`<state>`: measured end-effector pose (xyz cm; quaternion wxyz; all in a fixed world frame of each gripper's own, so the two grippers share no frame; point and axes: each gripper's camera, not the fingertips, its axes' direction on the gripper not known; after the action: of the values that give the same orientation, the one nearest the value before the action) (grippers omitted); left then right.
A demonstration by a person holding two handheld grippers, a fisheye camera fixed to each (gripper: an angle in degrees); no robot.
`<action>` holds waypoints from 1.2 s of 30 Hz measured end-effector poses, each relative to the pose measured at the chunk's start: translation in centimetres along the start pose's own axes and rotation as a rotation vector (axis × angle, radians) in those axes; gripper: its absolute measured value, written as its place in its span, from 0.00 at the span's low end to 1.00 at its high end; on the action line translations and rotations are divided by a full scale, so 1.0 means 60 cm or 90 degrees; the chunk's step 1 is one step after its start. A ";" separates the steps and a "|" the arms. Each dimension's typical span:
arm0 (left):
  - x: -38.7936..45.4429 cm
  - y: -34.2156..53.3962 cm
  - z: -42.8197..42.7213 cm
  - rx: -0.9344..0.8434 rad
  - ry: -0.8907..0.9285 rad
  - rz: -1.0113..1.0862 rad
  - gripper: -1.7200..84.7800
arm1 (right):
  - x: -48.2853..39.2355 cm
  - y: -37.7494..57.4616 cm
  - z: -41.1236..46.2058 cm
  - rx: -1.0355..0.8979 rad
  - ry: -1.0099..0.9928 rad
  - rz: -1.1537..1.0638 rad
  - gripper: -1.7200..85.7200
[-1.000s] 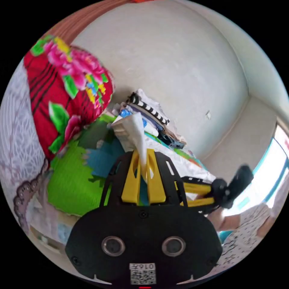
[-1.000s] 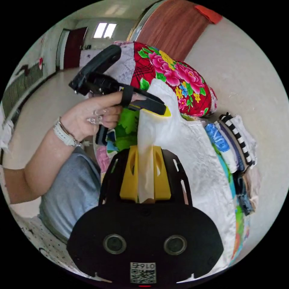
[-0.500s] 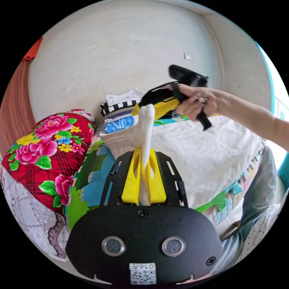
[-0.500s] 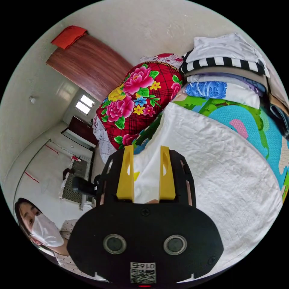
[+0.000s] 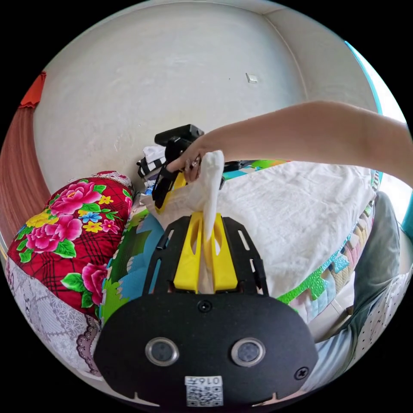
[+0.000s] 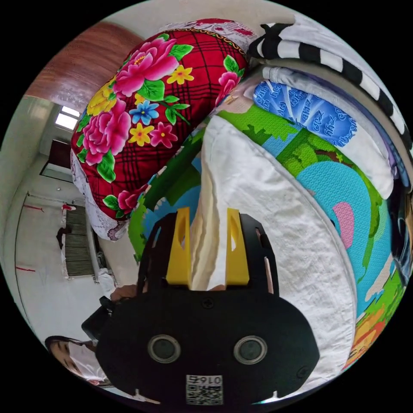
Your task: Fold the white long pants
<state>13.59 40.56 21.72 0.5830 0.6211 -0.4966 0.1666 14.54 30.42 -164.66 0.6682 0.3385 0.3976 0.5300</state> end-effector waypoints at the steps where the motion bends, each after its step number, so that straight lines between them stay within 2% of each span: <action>1: 0.005 0.003 0.002 0.000 -0.001 -0.001 0.01 | 0.006 -0.008 0.018 -0.018 0.027 -0.010 0.13; 4: 0.033 0.017 0.011 -0.001 -0.005 0.002 0.01 | 0.019 -0.017 0.060 -0.074 0.063 -0.051 0.07; 9: 0.079 0.035 0.003 0.048 0.039 -0.023 0.01 | 0.048 0.014 0.070 -0.079 0.094 -0.083 0.04; 13: 0.142 0.024 -0.017 0.113 0.050 -0.014 0.01 | 0.089 0.086 0.000 -0.050 0.100 -0.085 0.03; 18: 0.318 -0.063 -0.039 0.151 0.074 0.058 0.01 | 0.156 0.235 -0.133 -0.005 0.124 -0.083 0.02; 22: 0.481 -0.139 -0.052 0.178 0.103 0.117 0.01 | 0.233 0.426 -0.257 0.019 0.188 -0.061 0.02; 26: 0.685 -0.219 -0.051 0.198 0.189 0.155 0.01 | 0.337 0.663 -0.378 0.042 0.246 -0.017 0.02; 29: 0.832 -0.245 -0.033 0.195 0.244 0.155 0.01 | 0.431 0.848 -0.443 0.072 0.240 0.022 0.02; 33: 1.037 -0.210 0.067 0.121 0.326 0.112 0.01 | 0.589 1.048 -0.431 0.063 0.232 0.109 0.02; 36: 1.168 -0.138 0.159 0.044 0.332 0.090 0.01 | 0.751 1.183 -0.341 0.010 0.214 0.227 0.02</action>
<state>48.41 1.04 69.63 0.6565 0.5408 -0.3658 0.3778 -29.32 89.96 -119.71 0.4860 0.3159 0.4413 0.6850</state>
